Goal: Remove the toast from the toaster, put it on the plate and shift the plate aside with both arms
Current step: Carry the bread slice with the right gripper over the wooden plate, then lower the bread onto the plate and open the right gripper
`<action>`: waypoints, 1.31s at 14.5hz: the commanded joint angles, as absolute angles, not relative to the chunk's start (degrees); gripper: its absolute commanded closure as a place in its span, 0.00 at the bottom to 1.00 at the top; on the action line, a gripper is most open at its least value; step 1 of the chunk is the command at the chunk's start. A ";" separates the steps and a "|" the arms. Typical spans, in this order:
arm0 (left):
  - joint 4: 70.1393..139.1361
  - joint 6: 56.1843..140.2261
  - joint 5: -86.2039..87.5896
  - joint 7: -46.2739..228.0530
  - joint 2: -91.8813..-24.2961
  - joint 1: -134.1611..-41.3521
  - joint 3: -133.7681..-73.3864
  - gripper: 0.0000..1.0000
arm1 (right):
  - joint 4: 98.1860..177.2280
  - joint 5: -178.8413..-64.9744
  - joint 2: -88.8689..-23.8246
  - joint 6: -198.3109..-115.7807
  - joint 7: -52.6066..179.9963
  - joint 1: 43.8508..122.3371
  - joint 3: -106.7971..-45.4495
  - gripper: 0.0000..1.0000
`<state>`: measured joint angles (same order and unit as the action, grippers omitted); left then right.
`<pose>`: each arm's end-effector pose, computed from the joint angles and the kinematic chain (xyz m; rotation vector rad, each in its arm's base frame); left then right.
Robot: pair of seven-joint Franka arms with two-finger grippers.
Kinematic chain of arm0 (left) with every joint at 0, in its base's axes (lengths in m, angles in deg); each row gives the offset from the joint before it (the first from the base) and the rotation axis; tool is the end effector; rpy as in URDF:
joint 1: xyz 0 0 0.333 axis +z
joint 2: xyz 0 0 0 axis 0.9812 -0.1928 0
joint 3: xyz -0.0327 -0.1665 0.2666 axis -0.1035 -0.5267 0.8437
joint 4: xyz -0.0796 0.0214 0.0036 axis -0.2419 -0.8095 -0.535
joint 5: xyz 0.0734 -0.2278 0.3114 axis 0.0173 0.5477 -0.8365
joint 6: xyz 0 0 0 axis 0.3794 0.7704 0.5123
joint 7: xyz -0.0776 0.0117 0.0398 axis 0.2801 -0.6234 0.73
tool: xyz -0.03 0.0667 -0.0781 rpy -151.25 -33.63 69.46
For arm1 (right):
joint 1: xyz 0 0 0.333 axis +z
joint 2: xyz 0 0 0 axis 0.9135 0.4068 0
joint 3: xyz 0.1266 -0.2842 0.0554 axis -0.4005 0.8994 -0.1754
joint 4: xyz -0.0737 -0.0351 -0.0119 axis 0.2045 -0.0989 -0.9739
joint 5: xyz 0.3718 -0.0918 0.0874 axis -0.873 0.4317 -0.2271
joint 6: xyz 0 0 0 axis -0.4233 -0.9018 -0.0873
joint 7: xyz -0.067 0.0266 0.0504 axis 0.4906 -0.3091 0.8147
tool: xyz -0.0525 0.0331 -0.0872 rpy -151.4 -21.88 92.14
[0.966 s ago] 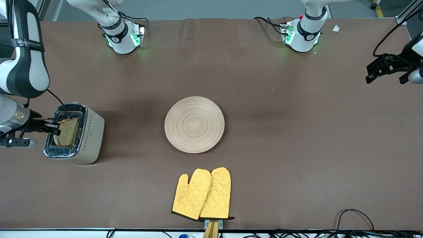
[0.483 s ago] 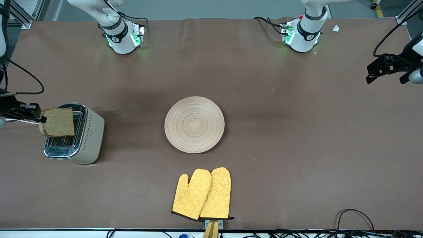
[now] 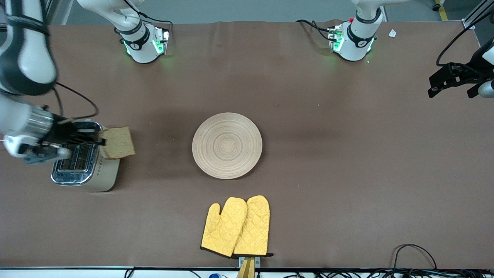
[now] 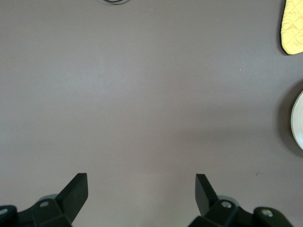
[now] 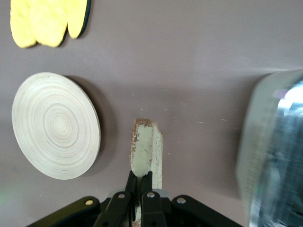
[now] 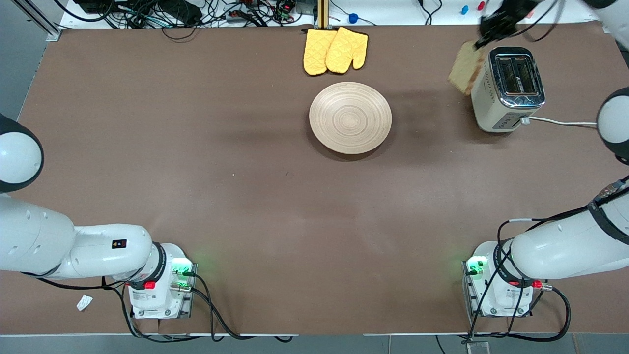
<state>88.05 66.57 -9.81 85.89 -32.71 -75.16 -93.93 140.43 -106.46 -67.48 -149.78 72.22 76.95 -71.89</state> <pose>0.5454 -0.0431 0.6725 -3.1163 0.0886 -0.0586 0.6105 0.0469 0.4338 -2.8123 -0.1776 0.0869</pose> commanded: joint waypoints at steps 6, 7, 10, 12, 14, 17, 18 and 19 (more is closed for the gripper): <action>87.19 65.59 -10.50 84.88 -32.99 -74.93 -94.13 0.00 | 160.50 -154.79 -68.48 -180.63 75.62 97.61 -71.47 1.00; 87.19 65.59 -10.50 84.88 -32.99 -74.93 -94.13 0.00 | 160.59 -157.89 -67.86 -182.12 75.89 99.81 -71.47 1.00; 87.19 65.68 -10.50 84.88 -33.26 -75.01 -94.13 0.00 | 161.82 -166.67 -67.42 -184.25 83.75 101.94 -71.55 1.00; 87.19 65.68 -10.50 84.88 -33.26 -74.93 -94.13 0.00 | 163.48 -181.05 -65.67 -183.72 99.54 102.47 -71.55 1.00; 87.10 65.68 -10.50 84.79 -33.26 -74.93 -94.04 0.00 | 163.58 -190.15 -61.73 -183.02 111.35 102.30 -71.55 1.00; 87.10 65.68 -10.58 84.88 -33.26 -74.93 -94.04 0.00 | 163.58 -192.02 -59.07 -180.38 116.91 100.98 -71.47 1.00; 87.10 65.68 -10.58 84.88 -33.26 -74.84 -94.04 0.00 | 163.75 -192.02 -59.07 -180.55 118.15 100.37 -71.38 1.00; 87.10 65.68 -10.58 84.88 -33.26 -74.93 -94.04 0.00 | 164.28 -192.02 -59.24 -180.82 118.43 100.27 -71.29 0.99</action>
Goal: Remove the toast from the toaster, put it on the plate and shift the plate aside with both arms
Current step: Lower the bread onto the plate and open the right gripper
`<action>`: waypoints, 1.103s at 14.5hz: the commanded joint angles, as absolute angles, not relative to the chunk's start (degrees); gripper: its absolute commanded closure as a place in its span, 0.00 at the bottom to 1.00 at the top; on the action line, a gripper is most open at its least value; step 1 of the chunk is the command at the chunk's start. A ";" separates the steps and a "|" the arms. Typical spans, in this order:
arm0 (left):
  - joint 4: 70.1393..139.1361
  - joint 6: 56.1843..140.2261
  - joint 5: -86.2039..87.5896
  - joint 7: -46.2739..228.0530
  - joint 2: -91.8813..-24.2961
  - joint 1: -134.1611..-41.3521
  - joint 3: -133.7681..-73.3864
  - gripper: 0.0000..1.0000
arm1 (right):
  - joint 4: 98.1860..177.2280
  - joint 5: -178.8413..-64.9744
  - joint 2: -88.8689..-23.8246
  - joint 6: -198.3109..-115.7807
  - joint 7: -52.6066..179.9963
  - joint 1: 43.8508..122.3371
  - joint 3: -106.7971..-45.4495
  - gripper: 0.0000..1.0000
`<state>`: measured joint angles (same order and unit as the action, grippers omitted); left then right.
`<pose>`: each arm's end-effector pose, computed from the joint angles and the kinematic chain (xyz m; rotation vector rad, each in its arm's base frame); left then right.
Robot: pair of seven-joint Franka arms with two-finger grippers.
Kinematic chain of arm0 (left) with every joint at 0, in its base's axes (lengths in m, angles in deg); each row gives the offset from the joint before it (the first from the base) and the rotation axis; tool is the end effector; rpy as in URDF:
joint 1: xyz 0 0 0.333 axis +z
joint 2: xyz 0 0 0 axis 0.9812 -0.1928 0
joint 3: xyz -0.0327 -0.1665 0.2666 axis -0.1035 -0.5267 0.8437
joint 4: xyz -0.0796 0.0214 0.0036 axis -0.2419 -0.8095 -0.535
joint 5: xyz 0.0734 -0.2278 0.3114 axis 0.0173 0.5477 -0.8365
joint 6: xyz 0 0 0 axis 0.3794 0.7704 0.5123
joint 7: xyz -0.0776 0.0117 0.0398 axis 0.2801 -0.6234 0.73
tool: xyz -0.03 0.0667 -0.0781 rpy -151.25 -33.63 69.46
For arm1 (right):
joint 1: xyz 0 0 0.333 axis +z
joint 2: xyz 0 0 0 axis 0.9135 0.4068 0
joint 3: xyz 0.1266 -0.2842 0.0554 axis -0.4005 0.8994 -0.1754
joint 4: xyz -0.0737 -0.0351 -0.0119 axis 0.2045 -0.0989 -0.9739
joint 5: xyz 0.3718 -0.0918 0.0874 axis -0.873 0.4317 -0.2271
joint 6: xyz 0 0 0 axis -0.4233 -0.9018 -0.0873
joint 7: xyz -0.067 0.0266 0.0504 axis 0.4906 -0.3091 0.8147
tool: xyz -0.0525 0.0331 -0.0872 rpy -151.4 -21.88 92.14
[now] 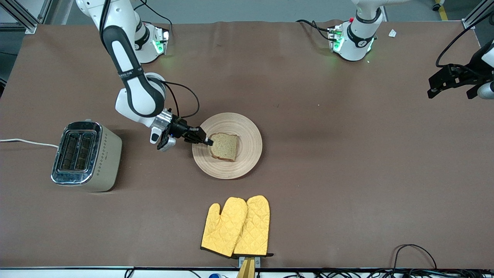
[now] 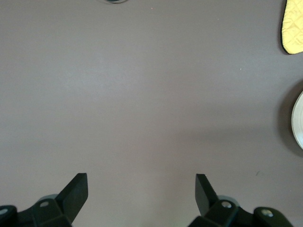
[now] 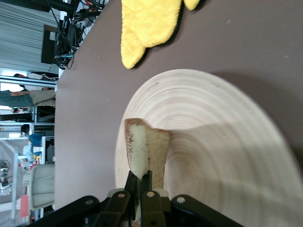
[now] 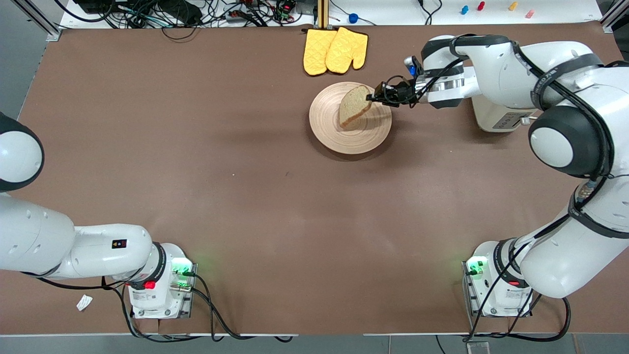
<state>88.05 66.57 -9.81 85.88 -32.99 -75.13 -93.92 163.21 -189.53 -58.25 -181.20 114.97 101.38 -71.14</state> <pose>0.5471 -0.0426 0.6698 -3.1169 0.0879 -0.0510 0.5032 0.2359 0.2133 -2.1921 0.1571 -0.2739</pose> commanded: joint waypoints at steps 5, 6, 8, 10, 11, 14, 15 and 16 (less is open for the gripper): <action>87.10 65.68 -10.58 84.79 -33.26 -74.84 -93.95 0.00 | 167.53 -183.53 -59.59 -180.56 121.42 94.13 -71.03 0.39; 87.10 65.68 -10.58 84.79 -33.26 -74.84 -93.95 0.00 | 168.75 -182.11 -60.03 -180.73 121.59 93.86 -70.94 0.32; 87.10 65.59 -10.76 84.96 -33.17 -74.93 -93.95 0.00 | 170.95 -181.92 -61.34 -181.08 121.42 93.59 -70.94 0.00; 87.10 65.59 -10.76 85.05 -33.17 -75.02 -94.04 0.00 | 172.01 -181.92 -62.58 -183.87 120.89 94.12 -70.94 0.00; 87.10 65.59 -10.76 84.97 -33.17 -74.93 -94.04 0.00 | 172.54 -181.83 -63.80 -188.51 120.89 94.47 -71.02 0.00; 87.19 65.68 -10.06 84.79 -33.61 -74.84 -94.04 0.00 | 174.03 -181.13 -66.97 -198.10 120.63 96.67 -71.29 0.00; 87.19 65.68 -9.97 84.79 -34.48 -74.84 -94.04 0.00 | 174.21 -181.13 -67.67 -199.27 119.49 96.76 -71.38 0.00; 87.19 65.68 -9.97 84.70 -35.36 -74.84 -94.04 0.00 | 174.65 -181.13 -68.38 -199.45 118.44 97.02 -71.29 0.00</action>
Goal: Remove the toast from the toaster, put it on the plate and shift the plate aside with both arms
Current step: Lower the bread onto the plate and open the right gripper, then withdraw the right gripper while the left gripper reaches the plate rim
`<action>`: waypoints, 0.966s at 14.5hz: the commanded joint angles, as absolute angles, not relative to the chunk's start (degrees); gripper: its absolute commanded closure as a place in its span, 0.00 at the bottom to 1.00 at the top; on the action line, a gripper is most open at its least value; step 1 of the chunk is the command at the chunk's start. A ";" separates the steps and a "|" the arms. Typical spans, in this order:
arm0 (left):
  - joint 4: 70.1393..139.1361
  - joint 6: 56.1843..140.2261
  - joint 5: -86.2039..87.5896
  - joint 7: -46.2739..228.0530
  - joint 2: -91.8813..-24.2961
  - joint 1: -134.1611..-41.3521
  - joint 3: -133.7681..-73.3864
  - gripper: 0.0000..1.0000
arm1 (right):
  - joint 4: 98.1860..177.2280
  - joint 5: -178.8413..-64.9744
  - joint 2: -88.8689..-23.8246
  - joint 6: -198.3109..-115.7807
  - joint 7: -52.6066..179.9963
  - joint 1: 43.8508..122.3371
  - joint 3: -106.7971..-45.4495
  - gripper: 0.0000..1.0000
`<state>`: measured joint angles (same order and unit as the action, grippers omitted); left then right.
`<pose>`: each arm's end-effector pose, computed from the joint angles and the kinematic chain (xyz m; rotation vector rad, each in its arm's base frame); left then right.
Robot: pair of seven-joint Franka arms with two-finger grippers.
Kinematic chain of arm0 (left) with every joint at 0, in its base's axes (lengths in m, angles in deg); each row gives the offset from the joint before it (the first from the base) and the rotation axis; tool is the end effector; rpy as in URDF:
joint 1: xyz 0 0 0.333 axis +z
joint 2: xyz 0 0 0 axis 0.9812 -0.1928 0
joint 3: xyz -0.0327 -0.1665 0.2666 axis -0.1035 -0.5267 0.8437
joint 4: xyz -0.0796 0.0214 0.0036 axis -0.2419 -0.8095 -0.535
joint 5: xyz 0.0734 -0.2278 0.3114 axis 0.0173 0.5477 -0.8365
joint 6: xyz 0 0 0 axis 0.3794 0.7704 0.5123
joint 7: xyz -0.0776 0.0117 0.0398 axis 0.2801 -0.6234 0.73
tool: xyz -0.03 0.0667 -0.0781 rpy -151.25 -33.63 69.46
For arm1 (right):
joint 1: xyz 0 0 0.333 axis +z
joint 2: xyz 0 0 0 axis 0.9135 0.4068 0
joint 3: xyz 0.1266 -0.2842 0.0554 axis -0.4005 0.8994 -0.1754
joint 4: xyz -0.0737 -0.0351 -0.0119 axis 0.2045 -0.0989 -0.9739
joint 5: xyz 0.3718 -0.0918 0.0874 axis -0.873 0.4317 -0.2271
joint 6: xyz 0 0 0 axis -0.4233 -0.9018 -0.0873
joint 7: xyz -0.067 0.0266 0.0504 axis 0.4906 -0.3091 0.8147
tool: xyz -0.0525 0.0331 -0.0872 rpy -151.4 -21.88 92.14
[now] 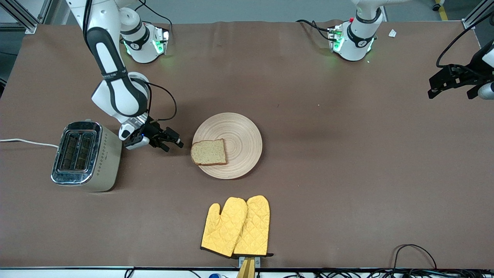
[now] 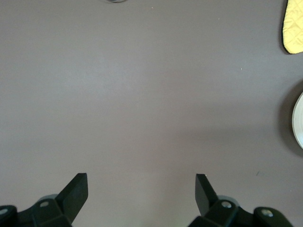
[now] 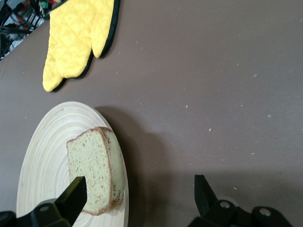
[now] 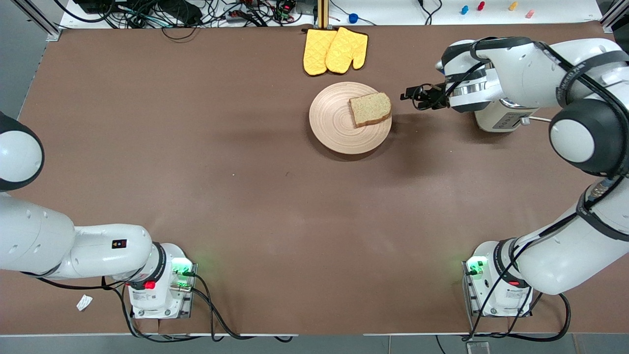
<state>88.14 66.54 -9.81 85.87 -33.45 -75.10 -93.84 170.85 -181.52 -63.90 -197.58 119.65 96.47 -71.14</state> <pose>0.5498 -0.0414 0.6647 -3.1178 0.0854 -0.0353 0.4910 0.1383 0.2213 -2.4974 0.1564 -0.4710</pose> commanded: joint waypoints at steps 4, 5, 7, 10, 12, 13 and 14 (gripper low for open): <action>87.19 66.03 -8.40 84.70 -38.52 -74.84 -94.04 0.00 | 175.53 -176.65 -69.62 -199.54 118.43 95.18 -70.85 0.00; 87.36 66.47 -6.65 84.27 -39.84 -74.84 -94.04 0.00 | 174.49 -175.86 -69.35 -199.28 118.43 94.74 -70.85 0.00; 87.81 66.74 -2.09 81.64 -43.52 -74.93 -94.04 0.00 | 170.19 -168.78 -68.31 -196.05 118.17 92.20 -71.02 0.00; 88.59 68.13 6.97 76.46 -50.20 -74.84 -94.04 0.00 | 165.26 -158.84 -64.87 -189.00 115.46 88.41 -70.85 0.00; 92.35 74.00 11.46 73.12 -51.97 -75.02 -94.48 0.00 | 163.67 -146.83 -64.87 -187.43 104.27 88.23 -70.67 0.00; 94.73 77.34 13.91 71.53 -52.59 -75.28 -94.74 0.00 | 162.45 -139.89 -64.87 -184.80 95.58 88.14 -70.59 0.00; 96.58 79.63 17.16 69.78 -53.55 -75.80 -94.83 0.00 | 159.74 -131.55 -64.96 -180.77 86.01 88.14 -70.41 0.00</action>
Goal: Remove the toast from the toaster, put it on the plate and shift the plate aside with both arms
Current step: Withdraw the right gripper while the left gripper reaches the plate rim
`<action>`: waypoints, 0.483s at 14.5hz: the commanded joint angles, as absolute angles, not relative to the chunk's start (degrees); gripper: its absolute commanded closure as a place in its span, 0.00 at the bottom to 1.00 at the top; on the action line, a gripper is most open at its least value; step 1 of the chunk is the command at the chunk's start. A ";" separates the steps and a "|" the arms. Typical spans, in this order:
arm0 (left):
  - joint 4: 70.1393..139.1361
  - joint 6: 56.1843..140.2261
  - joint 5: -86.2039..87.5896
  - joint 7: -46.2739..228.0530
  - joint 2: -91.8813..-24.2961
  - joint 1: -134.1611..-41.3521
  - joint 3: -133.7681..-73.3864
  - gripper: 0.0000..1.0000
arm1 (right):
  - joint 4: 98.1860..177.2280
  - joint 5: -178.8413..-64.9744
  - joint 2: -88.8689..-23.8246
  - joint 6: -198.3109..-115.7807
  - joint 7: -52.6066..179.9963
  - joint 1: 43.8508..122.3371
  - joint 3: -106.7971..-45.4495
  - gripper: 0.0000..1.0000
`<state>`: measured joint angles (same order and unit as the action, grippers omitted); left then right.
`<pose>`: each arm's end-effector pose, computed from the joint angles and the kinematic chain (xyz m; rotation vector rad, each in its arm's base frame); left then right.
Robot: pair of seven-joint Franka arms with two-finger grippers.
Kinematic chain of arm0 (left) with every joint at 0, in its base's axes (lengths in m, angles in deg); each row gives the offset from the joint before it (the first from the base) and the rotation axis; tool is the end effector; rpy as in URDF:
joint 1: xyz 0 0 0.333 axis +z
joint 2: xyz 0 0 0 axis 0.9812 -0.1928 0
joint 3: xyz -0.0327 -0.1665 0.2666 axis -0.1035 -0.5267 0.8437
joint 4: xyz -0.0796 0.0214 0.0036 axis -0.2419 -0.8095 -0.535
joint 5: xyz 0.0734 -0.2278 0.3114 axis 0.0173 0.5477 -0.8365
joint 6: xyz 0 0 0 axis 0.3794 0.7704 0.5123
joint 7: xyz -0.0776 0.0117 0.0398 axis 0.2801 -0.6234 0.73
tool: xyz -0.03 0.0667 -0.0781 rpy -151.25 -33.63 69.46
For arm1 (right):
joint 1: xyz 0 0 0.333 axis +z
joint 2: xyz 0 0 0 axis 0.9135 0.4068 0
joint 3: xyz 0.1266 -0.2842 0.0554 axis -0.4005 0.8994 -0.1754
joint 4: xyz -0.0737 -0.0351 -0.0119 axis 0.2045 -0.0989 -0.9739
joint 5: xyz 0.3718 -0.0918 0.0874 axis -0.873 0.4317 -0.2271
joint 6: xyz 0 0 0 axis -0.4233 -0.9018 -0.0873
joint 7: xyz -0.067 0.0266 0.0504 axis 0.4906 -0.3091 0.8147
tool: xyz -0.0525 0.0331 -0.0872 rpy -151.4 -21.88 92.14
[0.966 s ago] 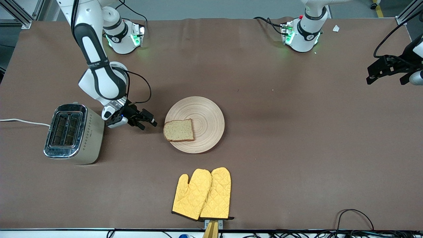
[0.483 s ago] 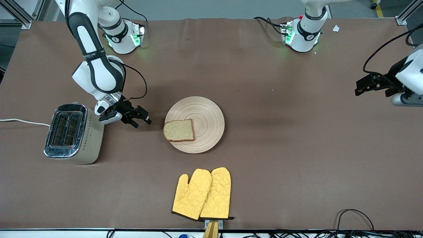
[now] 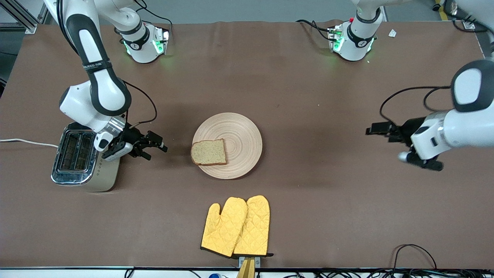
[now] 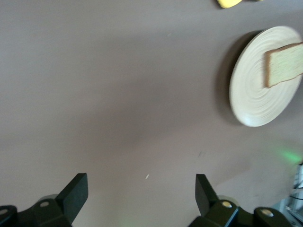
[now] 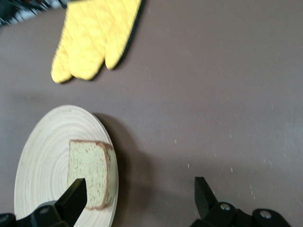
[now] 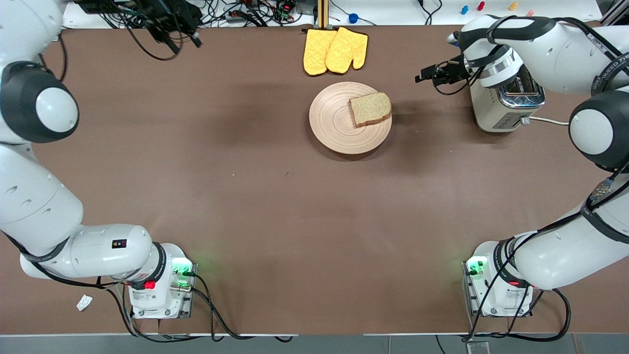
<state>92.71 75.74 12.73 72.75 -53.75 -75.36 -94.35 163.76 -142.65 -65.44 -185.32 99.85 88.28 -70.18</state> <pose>0.6369 -0.0844 0.4365 2.6777 -0.2971 -0.3058 0.5563 0.1017 0.2820 -2.5952 -0.1436 -0.3130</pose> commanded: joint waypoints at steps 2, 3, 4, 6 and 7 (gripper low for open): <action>97.74 81.84 22.96 65.48 -57.05 -76.33 -94.92 0.00 | 154.29 -115.90 -65.74 -172.08 71.65 88.14 -69.10 0.00; 97.74 82.72 25.95 62.76 -59.08 -76.51 -95.53 0.00 | 152.17 -110.52 -66.53 -167.42 68.19 88.14 -68.48 0.00; 98.17 83.86 29.28 60.99 -60.66 -76.42 -96.14 0.00 | 149.98 -106.37 -68.11 -163.02 66.50 88.14 -67.35 0.00; 98.79 86.23 34.22 59.75 -63.31 -76.51 -97.72 0.00 | 148.81 -101.69 -72.23 -159.56 65.52 88.23 -64.80 0.00; 98.79 87.29 36.68 59.39 -64.97 -76.51 -99.12 0.00 | 148.72 -99.24 -74.43 -158.77 65.78 88.06 -62.87 0.00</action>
